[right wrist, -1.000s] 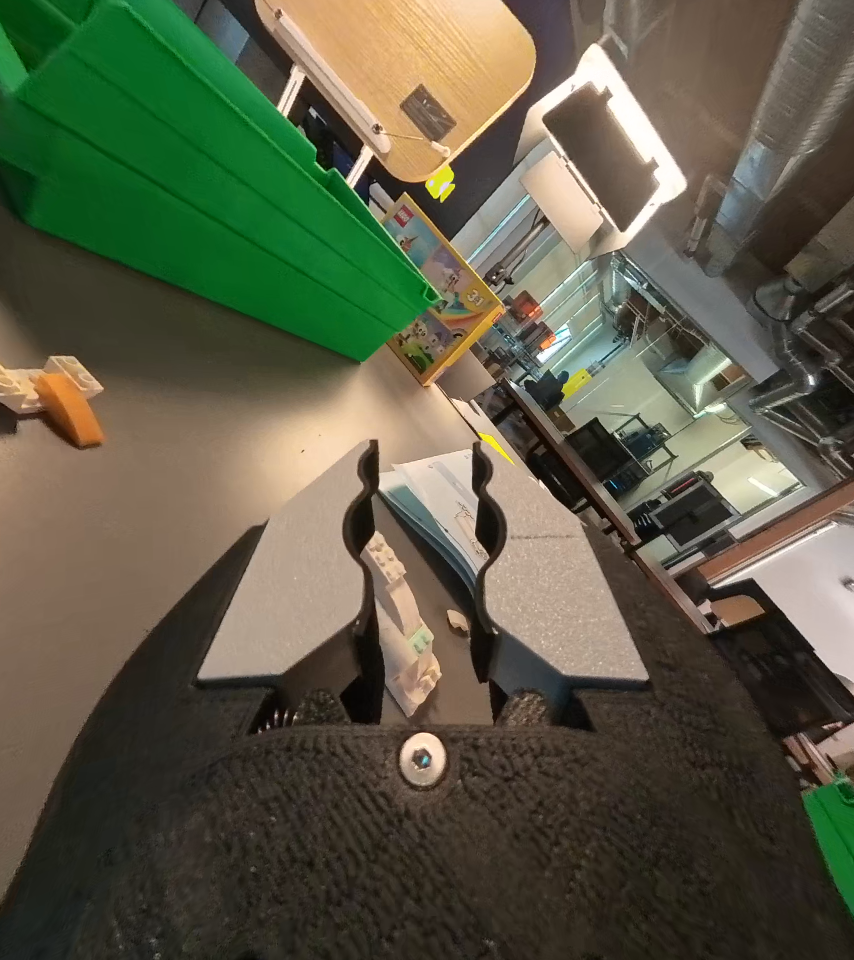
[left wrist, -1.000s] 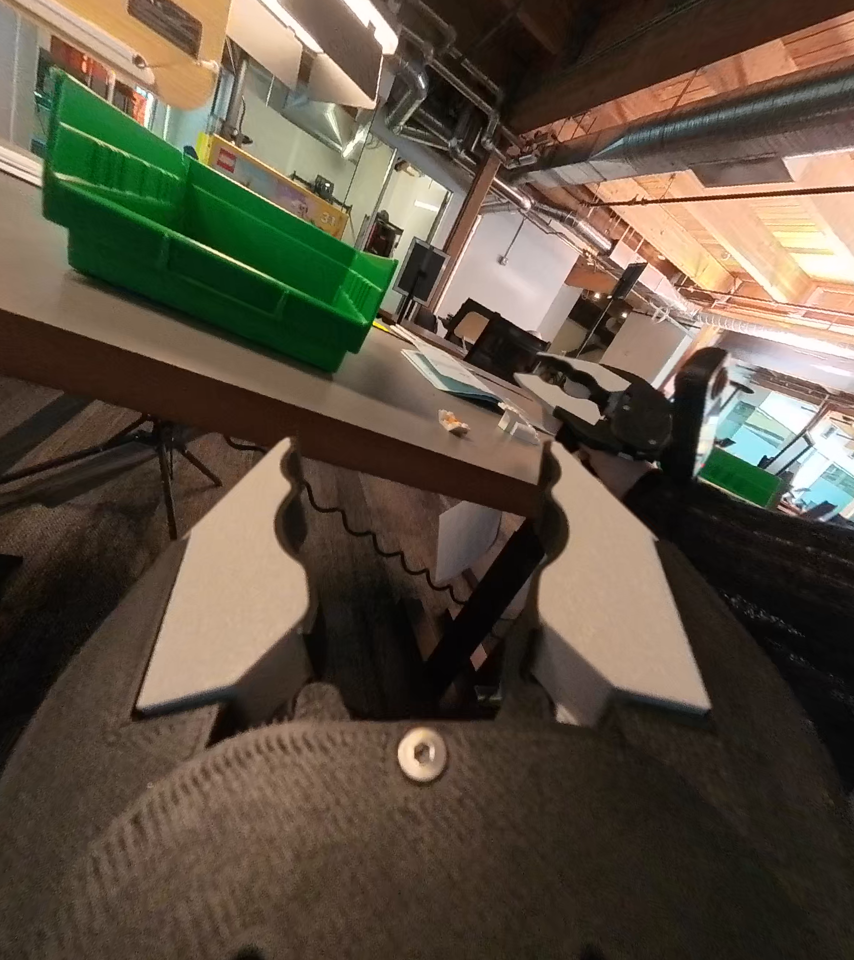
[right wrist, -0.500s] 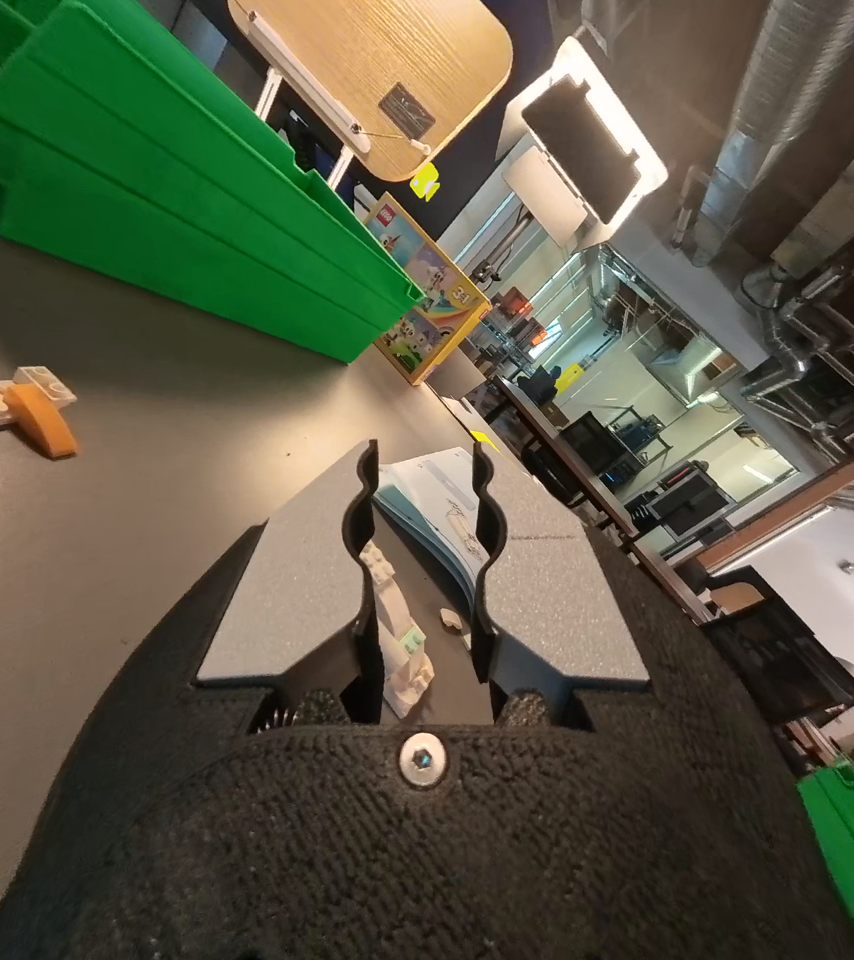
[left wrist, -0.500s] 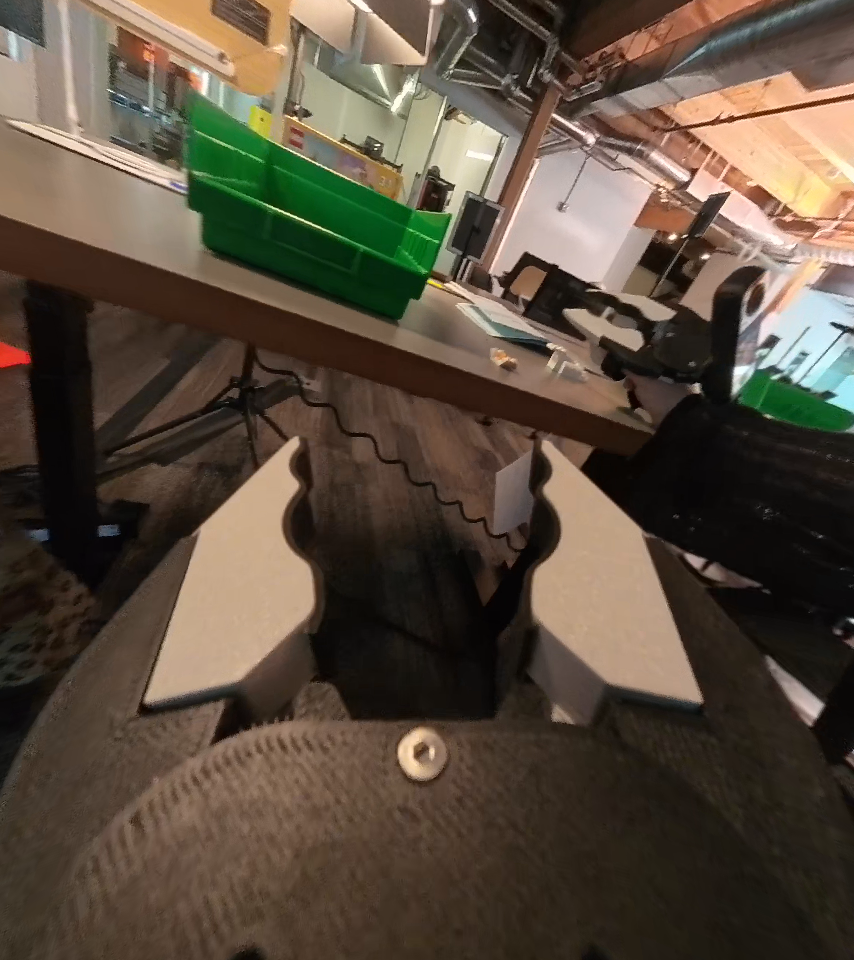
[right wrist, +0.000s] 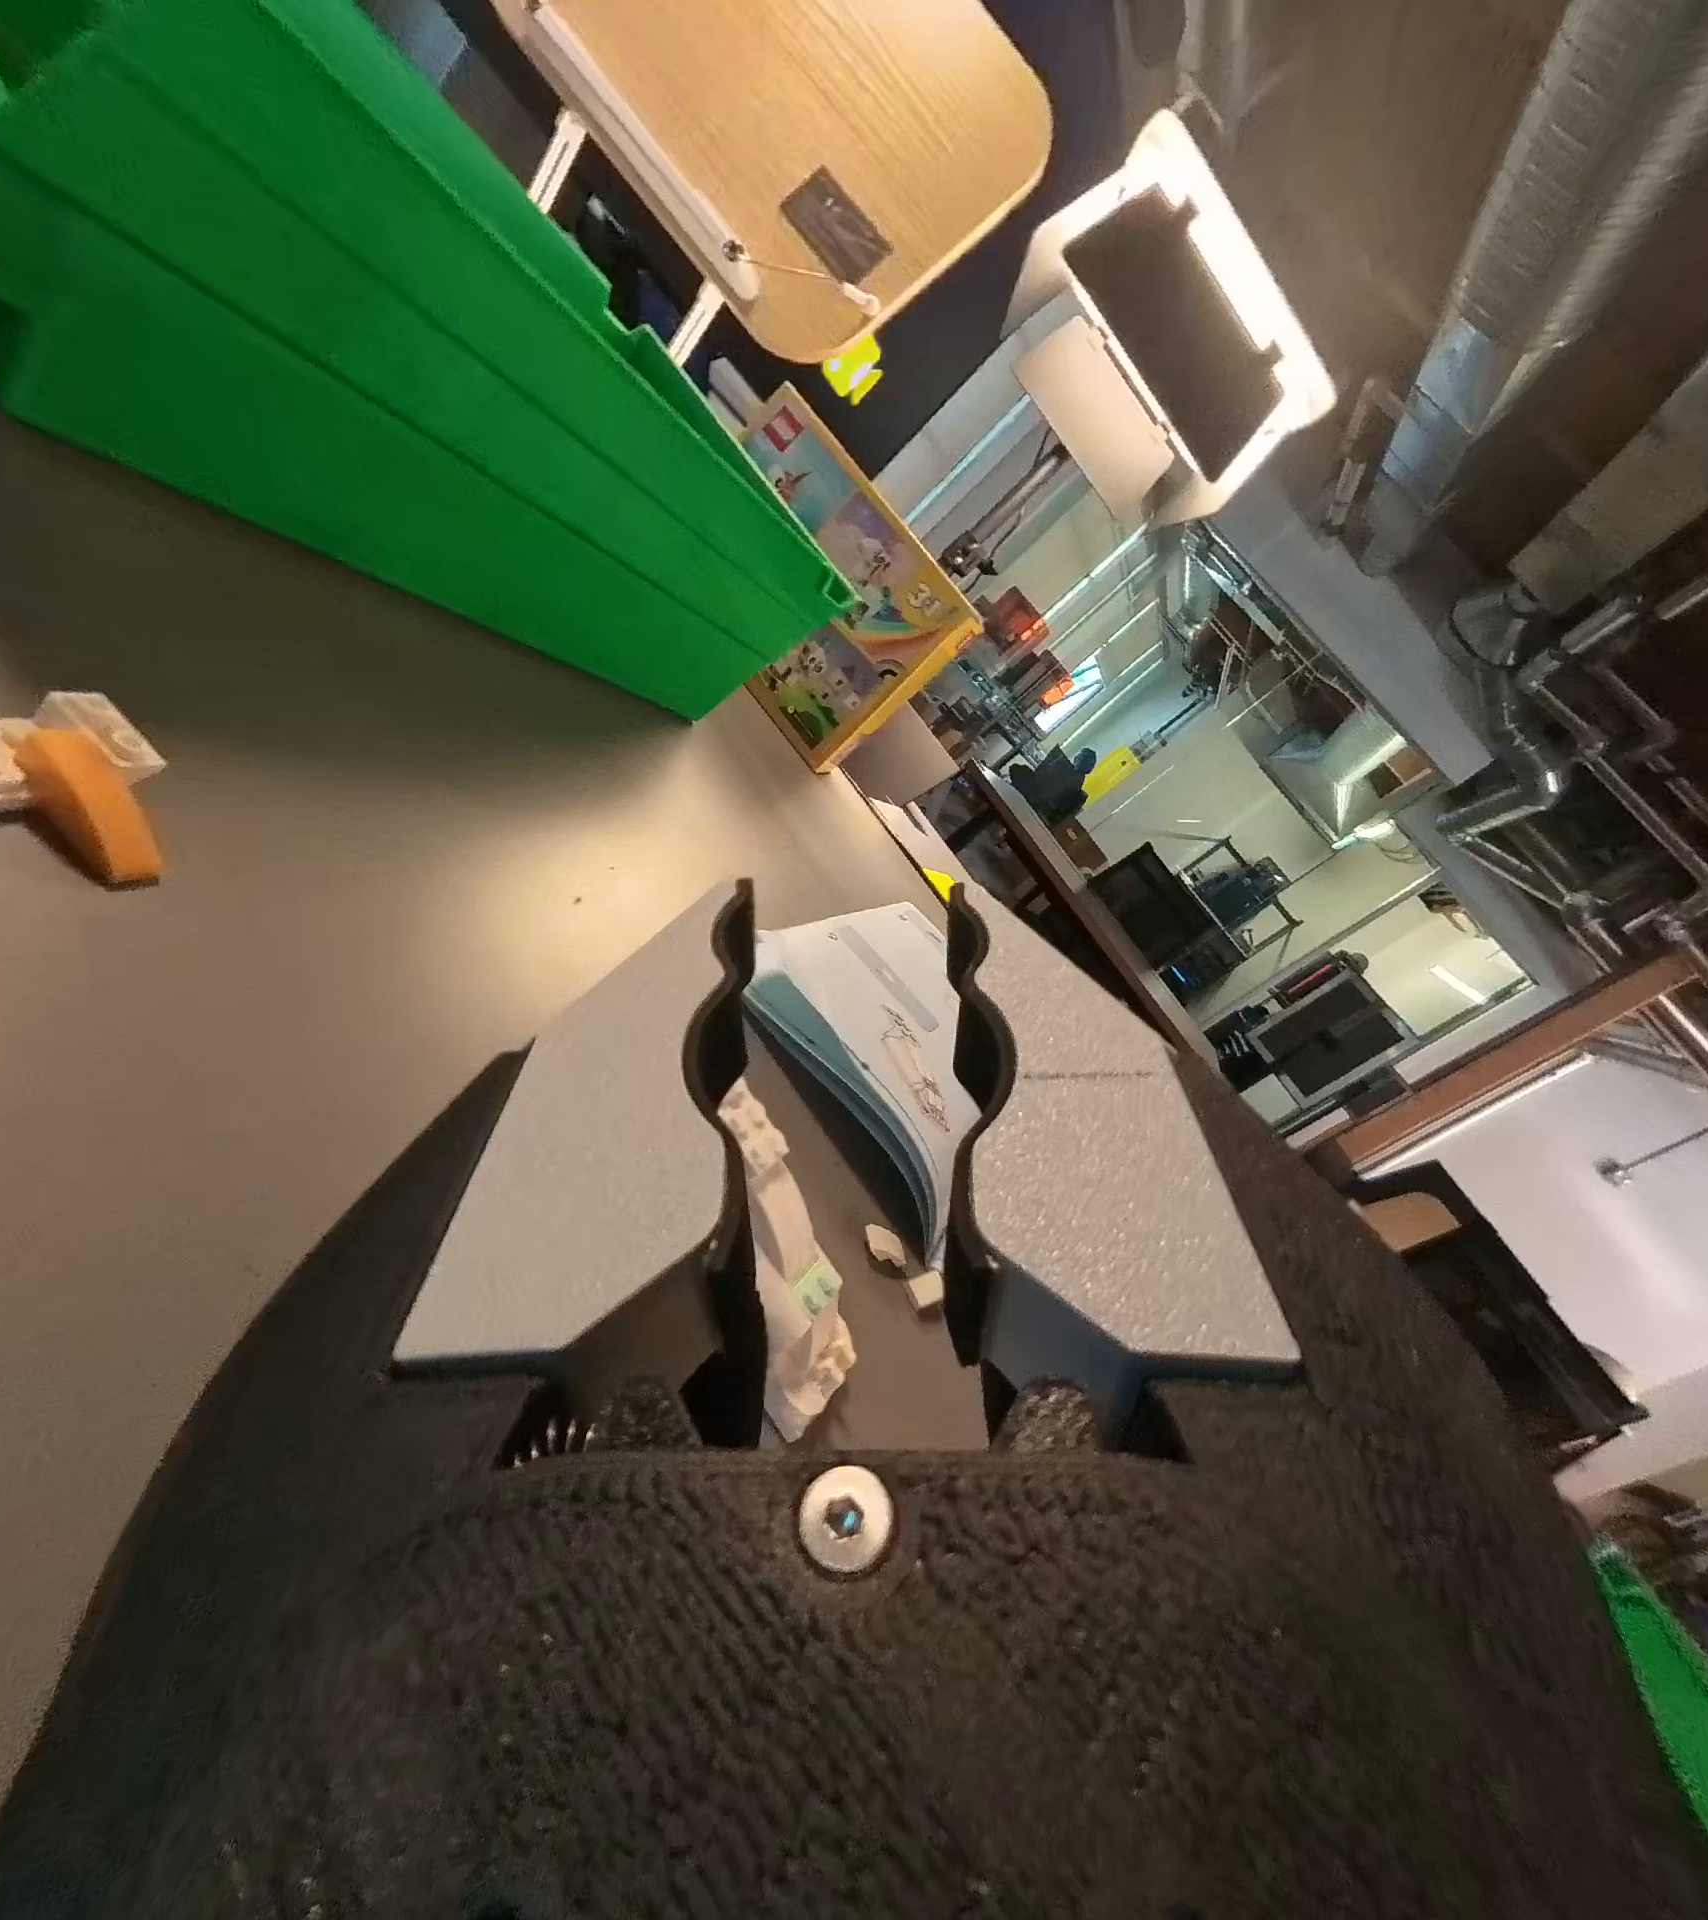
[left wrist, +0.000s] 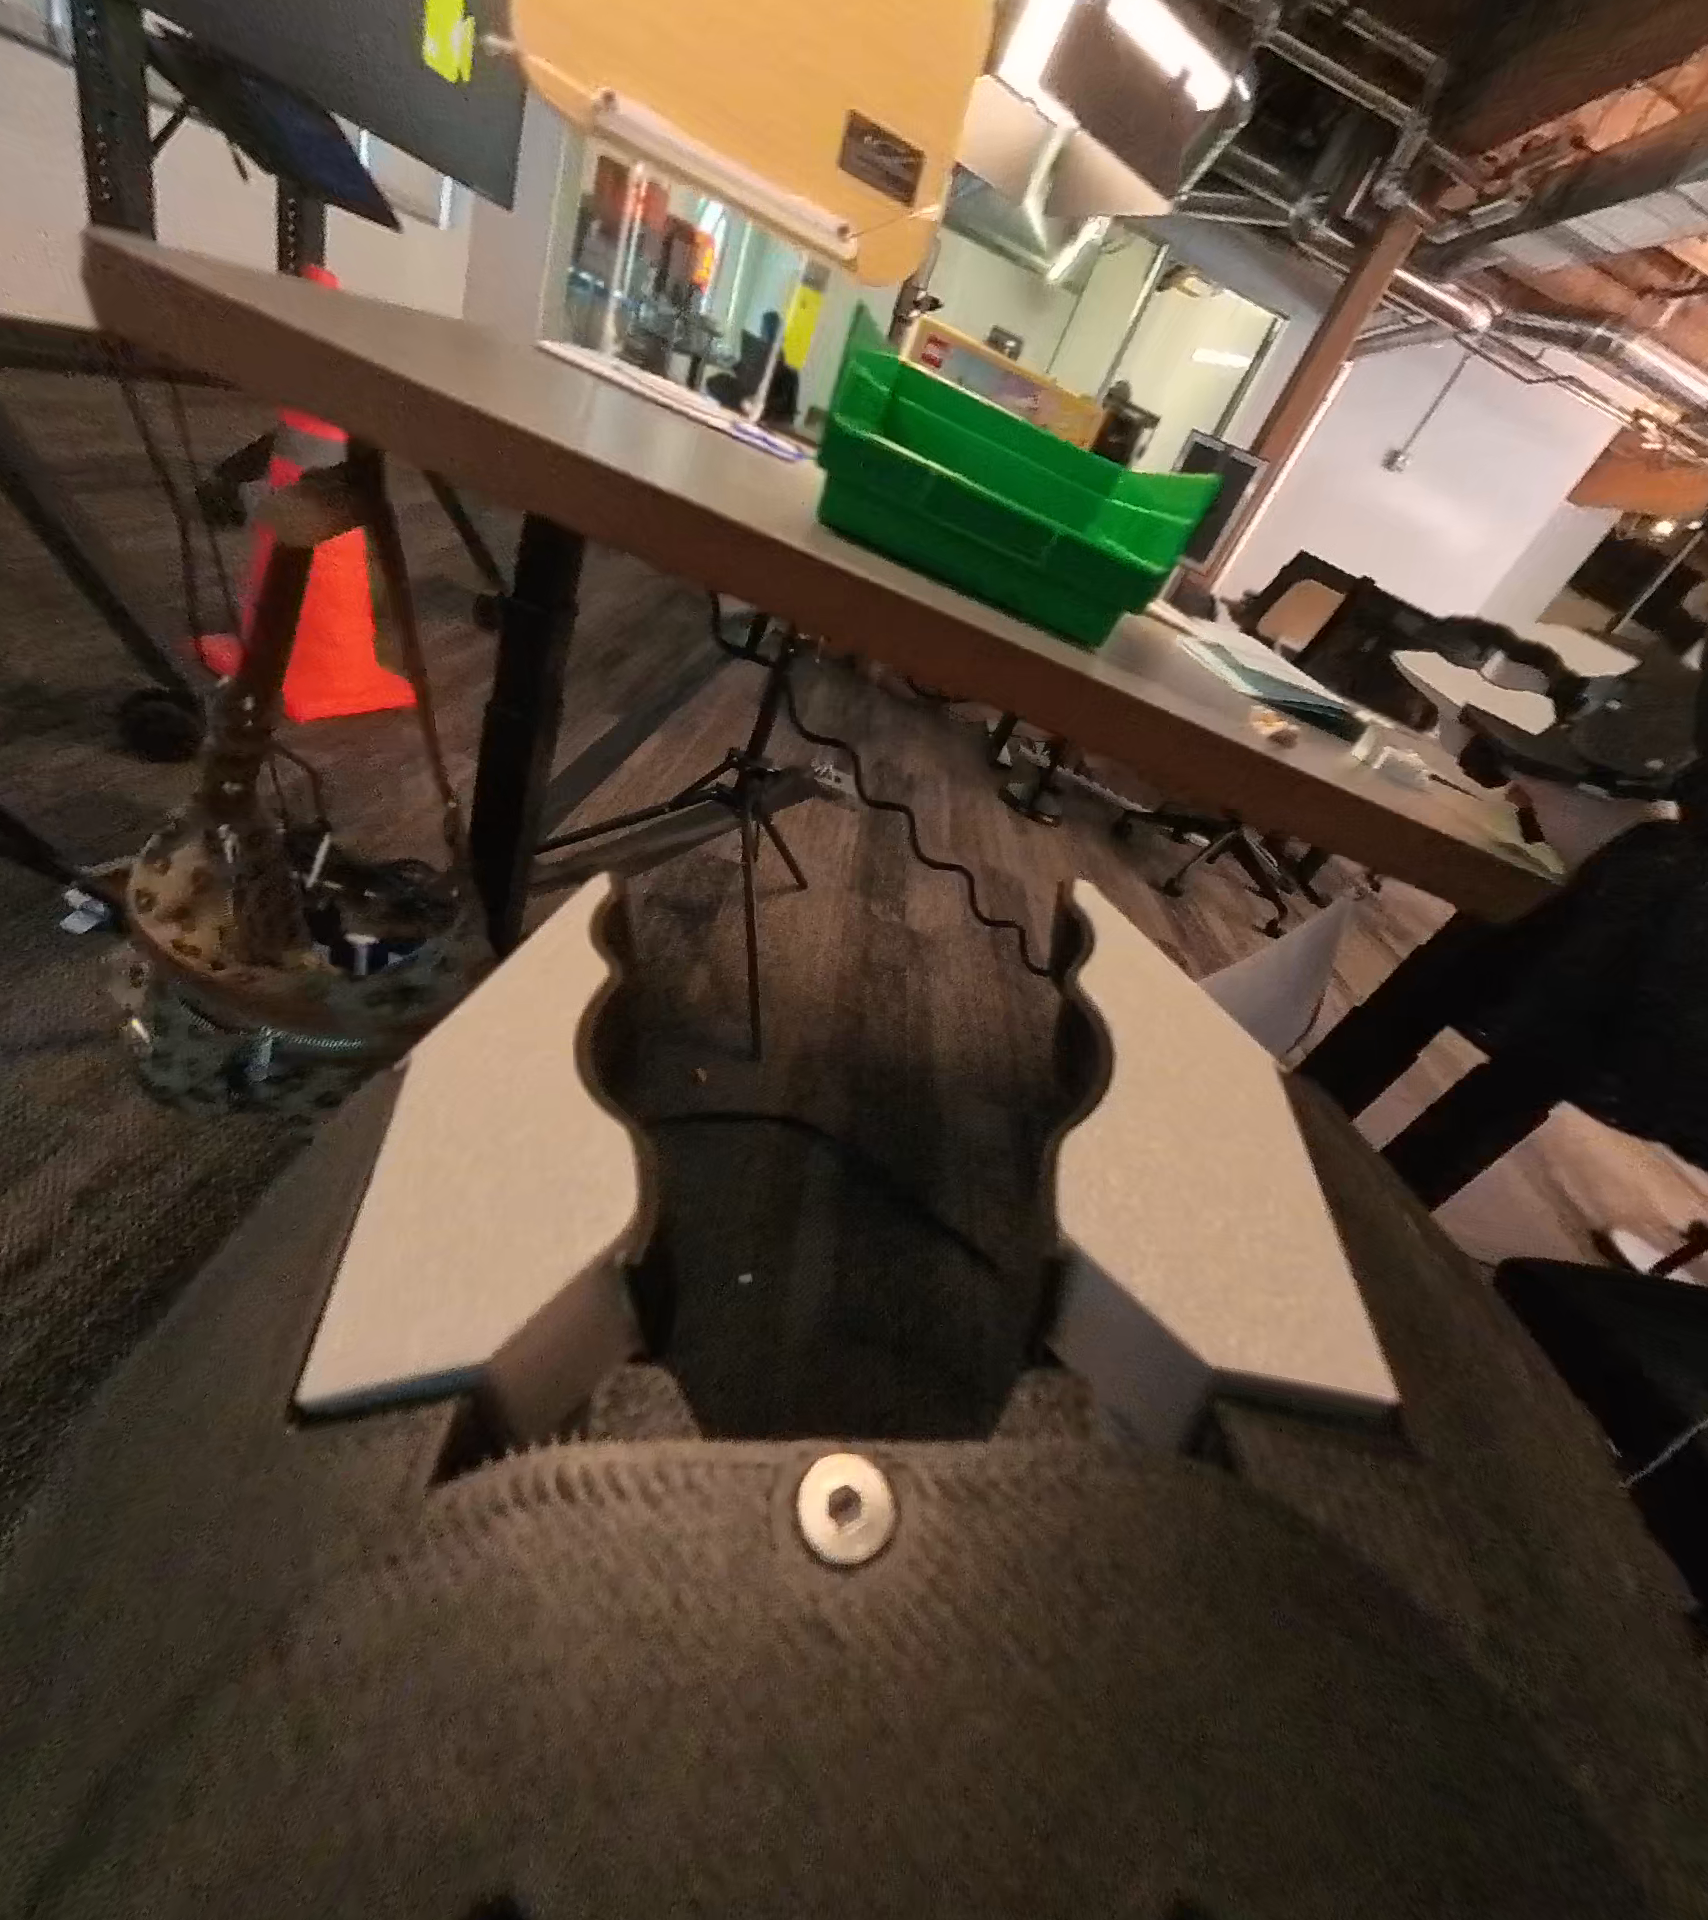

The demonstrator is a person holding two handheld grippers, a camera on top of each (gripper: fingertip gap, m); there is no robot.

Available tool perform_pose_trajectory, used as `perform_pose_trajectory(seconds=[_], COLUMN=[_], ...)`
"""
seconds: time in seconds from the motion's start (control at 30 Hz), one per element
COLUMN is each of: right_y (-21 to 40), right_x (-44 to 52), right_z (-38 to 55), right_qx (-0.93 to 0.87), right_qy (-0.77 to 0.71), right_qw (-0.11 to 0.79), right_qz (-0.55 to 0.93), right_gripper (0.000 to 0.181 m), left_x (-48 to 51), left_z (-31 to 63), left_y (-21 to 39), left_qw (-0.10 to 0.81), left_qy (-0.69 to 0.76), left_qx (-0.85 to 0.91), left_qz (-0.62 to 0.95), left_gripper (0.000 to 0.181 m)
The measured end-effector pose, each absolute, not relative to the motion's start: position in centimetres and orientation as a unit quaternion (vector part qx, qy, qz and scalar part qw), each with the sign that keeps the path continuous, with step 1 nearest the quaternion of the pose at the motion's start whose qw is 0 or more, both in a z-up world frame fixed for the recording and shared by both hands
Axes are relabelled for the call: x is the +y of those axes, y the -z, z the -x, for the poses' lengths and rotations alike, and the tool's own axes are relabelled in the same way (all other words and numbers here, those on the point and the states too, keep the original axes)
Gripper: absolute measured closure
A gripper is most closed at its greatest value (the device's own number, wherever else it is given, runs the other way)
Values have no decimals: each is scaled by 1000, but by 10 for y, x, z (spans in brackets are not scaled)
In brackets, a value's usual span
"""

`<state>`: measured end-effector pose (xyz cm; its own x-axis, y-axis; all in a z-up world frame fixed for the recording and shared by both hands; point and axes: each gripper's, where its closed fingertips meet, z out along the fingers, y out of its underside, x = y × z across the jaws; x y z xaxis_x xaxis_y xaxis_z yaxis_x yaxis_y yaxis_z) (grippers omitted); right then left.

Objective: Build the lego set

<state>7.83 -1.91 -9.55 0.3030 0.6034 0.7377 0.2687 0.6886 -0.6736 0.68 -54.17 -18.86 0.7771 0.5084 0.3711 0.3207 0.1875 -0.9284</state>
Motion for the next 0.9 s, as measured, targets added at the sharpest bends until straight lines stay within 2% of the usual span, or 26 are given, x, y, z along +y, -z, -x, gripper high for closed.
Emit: perform_pose_trajectory(seconds=[0.17, 0.27, 0.3, 0.4, 0.47, 0.53, 0.57, 0.63, 0.77, 0.9], right_y=[95, 78, 69, 49, 65, 123, 167, 253, 383, 518], right_x=[-25, -41, -52, -131, -202, -264, -289, -313, -307, -265], right_z=[-78, -83, -87, -98, -100, -92, -89, -85, -55, -5], right_qx=[-588, -569, -555, -555, -597, -687, -751, -841, -893, -915], right_qy=[-90, -74, -85, -134, -186, -224, -238, -250, -281, -264], right_qw=[722, 754, 764, 788, 763, 682, 608, 467, 309, 179], right_qz=[353, 320, 317, 231, 164, 112, 100, 111, 169, 246], right_gripper=[146, 147, 146, 145, 147, 149, 156, 154, 156, 156], left_x=[-544, -535, -534, -522, -507, -489, -477, -453, -398, -366], left_z=[7, 9, 10, 18, 27, 38, 43, 47, 46, 66], left_y=[218, 229, 229, 249, 268, 287, 296, 311, 369, 434], left_qw=[691, 704, 714, 703, 691, 688, 687, 698, 653, 605], left_qy=[-44, -39, -50, -79, -64, -40, -32, -23, -17, -11], left_qx=[-354, -349, -343, -337, -345, -353, -349, -318, -245, -252], left_qz=[628, 617, 608, 621, 632, 633, 637, 642, 716, 755], left_gripper=[105, 122, 123, 123, 124, 125, 130, 145, 154, 160])
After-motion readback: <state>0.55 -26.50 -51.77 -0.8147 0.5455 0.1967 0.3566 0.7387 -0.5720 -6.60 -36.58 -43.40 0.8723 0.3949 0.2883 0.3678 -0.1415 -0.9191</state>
